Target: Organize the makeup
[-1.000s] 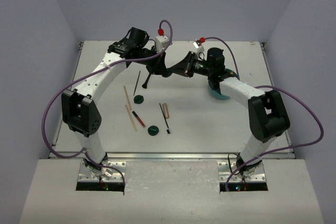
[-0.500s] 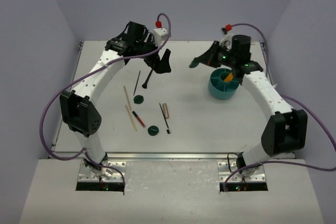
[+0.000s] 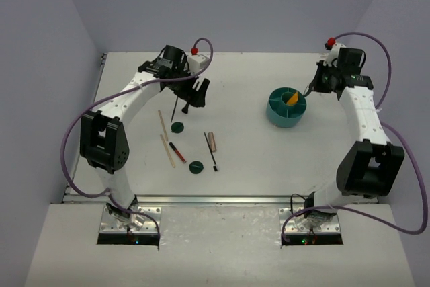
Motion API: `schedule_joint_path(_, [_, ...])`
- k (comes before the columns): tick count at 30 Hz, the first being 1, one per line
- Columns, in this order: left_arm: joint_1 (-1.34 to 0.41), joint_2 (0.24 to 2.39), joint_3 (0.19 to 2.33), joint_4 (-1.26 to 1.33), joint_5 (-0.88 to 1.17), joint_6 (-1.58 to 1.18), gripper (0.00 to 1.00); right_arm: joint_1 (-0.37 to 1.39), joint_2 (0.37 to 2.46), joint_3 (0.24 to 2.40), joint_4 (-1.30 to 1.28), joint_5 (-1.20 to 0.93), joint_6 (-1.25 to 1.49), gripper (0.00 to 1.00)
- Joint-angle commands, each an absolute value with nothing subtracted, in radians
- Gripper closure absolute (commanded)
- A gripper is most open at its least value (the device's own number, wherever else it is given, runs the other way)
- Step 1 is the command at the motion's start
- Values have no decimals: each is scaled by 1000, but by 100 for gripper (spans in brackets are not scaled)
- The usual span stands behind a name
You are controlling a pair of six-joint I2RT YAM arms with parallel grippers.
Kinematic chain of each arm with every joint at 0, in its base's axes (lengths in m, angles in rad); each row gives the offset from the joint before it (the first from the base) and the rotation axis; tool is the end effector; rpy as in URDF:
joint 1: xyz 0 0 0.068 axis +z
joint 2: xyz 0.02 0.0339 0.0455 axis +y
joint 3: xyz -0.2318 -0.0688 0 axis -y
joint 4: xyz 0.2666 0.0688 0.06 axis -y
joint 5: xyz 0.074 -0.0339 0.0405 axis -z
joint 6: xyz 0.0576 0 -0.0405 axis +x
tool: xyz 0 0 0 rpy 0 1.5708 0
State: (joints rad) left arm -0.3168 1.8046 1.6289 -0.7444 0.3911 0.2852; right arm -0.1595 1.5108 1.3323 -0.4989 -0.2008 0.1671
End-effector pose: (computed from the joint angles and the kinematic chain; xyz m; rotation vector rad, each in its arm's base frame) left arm 0.3958 -0.1529 0.2502 0.8843 2.2954 -0.4992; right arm 0.3778 -0.0491 0.2748 0.2575 2.2272 0.2297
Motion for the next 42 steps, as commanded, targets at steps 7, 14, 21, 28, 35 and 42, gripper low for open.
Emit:
schedule_joint_path(7, [-281,1781,1505,-735,283,335,0,-171,1630,1342,-330,-235,9,100])
schedule_joint_path(14, [-281,1786,1480,-747,265,358,0,-170,1671,1285,-216,-317,-74,100])
schedule_joint_path(21, [-281,1786,1478,-742,257,359,0,-170,1686,1248,-206,-356,-129,100])
schedule_joint_path(28, [-281,1784,1471,-744,247,365,0,-172,1700,1218,-206,-350,-187,100])
schedule_joint_path(35, [-281,1795,1479,-753,245,373,0,-171,1731,1201,-181,-371,-158,95])
schedule_joint_path(42, [-281,1787,1472,-755,236,388,0,-170,1750,1224,-197,-368,-135,67])
